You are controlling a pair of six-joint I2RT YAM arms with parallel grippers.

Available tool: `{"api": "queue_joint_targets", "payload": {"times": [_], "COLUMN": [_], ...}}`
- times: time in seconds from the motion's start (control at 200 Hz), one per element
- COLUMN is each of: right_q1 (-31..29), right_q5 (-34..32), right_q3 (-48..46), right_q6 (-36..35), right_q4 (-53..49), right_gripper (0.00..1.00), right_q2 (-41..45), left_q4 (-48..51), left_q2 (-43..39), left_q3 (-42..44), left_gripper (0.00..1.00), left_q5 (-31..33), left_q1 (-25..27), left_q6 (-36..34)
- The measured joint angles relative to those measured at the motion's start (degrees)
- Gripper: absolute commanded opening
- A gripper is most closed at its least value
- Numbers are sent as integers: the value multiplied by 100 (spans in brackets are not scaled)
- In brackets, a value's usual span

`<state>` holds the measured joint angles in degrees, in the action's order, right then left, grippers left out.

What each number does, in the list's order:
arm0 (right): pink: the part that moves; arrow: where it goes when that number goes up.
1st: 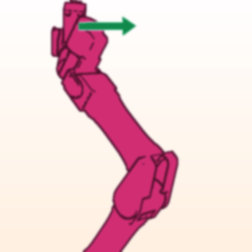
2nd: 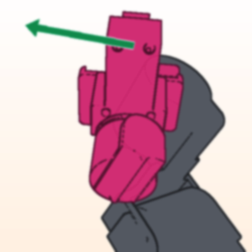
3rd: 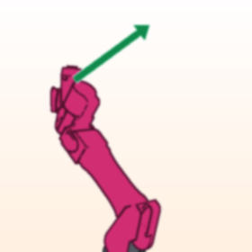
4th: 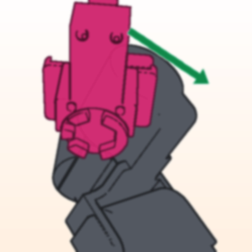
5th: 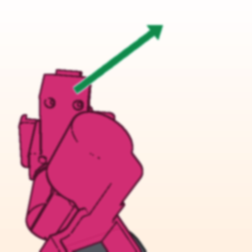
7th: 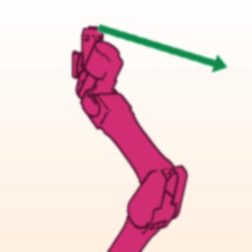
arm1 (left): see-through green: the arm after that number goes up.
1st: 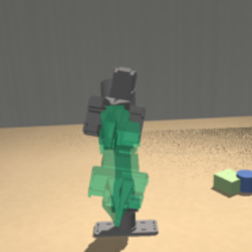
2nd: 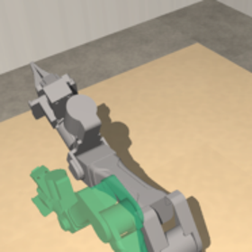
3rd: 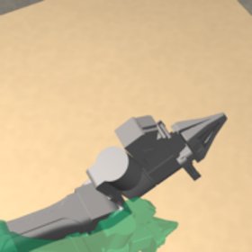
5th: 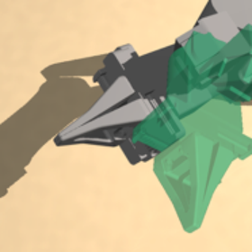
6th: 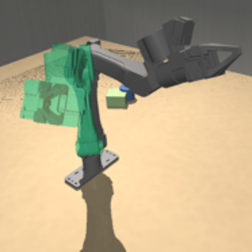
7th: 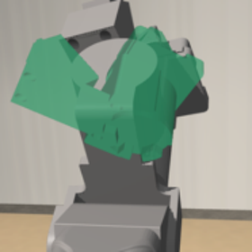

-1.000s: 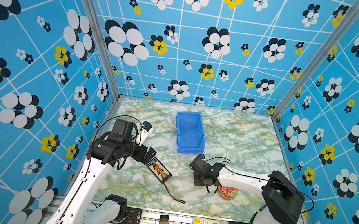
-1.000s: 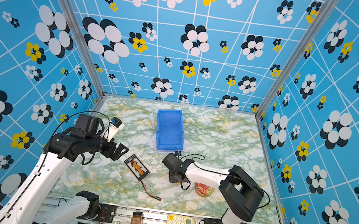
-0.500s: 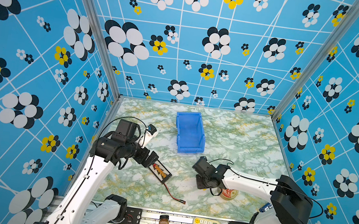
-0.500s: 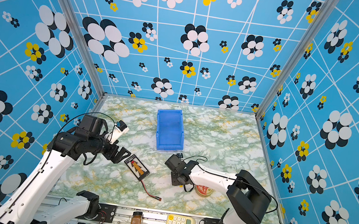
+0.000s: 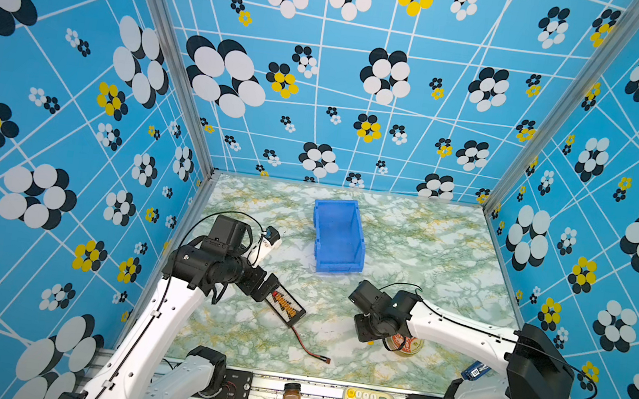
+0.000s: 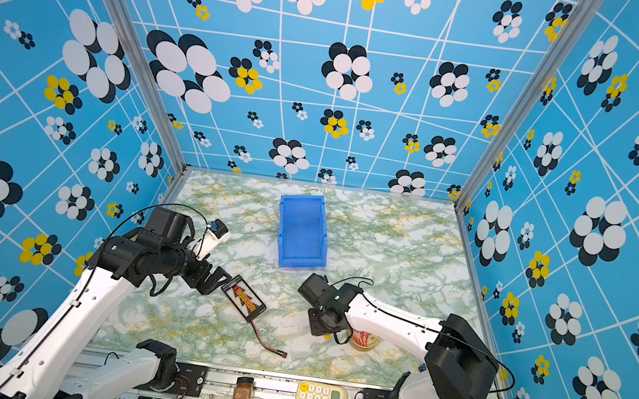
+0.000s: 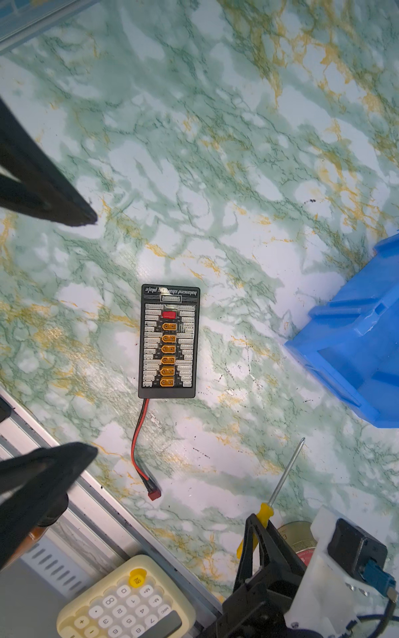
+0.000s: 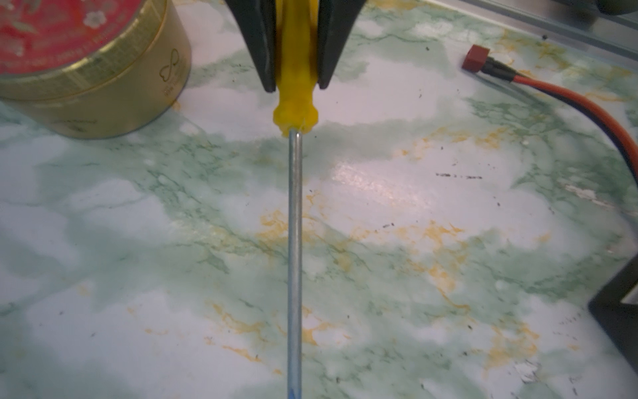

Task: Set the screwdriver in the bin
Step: 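Lift the screwdriver with the right gripper and carry it over the blue bin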

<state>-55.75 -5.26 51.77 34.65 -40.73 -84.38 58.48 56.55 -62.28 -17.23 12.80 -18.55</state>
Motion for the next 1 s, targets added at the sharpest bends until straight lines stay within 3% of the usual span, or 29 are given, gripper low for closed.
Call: {"api": "queue_joint_targets", "payload": {"times": [0.295, 0.525, 0.7, 1.0], "right_q1": [0, 24, 400, 1158], "right_q5": [164, 304, 435, 345], "right_q3": [415, 1397, 2538, 5324], "right_q6": [-173, -435, -828, -1556], "right_q4": [-551, -841, -964, -1572], "right_gripper": [18, 18, 19, 19], "right_q2": [334, 184, -658, -2997], "left_q4": [4, 37, 127, 153], "left_q2": [11, 111, -42, -468], "left_q3": [0, -31, -127, -144], "left_gripper": [99, 99, 99, 99], "left_q5": [13, 11, 7, 2], "left_q1": [0, 0, 4, 37], "left_q6": [0, 2, 2, 81]}}
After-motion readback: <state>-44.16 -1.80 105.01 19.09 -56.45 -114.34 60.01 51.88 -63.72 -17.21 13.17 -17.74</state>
